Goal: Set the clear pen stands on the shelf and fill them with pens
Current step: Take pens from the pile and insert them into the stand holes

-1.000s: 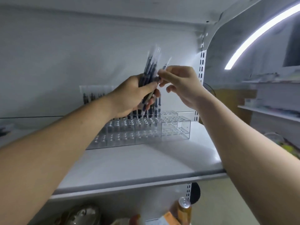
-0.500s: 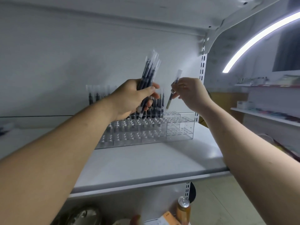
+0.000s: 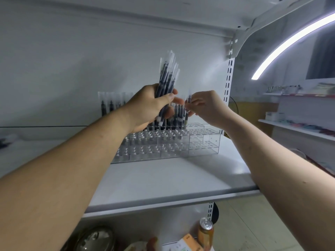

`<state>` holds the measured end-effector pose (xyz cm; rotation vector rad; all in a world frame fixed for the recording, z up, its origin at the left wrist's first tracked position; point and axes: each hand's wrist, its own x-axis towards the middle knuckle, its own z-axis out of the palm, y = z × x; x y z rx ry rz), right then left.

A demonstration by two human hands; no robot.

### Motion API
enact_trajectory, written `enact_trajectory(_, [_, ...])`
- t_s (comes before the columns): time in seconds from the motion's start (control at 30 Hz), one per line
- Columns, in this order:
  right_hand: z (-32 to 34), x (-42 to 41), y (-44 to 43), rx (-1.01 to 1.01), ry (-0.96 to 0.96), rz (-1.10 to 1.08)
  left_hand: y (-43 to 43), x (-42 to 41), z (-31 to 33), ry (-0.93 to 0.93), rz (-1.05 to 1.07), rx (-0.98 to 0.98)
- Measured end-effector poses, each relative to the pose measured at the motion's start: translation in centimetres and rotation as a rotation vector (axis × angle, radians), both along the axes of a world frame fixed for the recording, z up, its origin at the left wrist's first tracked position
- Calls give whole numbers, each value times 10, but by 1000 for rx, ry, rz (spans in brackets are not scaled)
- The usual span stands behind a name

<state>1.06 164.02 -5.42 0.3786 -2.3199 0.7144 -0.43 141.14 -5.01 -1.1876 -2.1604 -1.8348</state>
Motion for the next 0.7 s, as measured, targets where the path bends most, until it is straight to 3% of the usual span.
enact_trajectory(0.3, [-7, -3, 0, -32, -136, -34, -1, 2, -1, 5, -10, 9])
enact_trajectory(0.6, [-5, -6, 8, 29, -151, -53, -3, 2, -1, 7, -22, 0])
enact_trajectory(0.7, [1, -5, 12, -67, -46, -97, -3, 3, 0, 0, -29, 0])
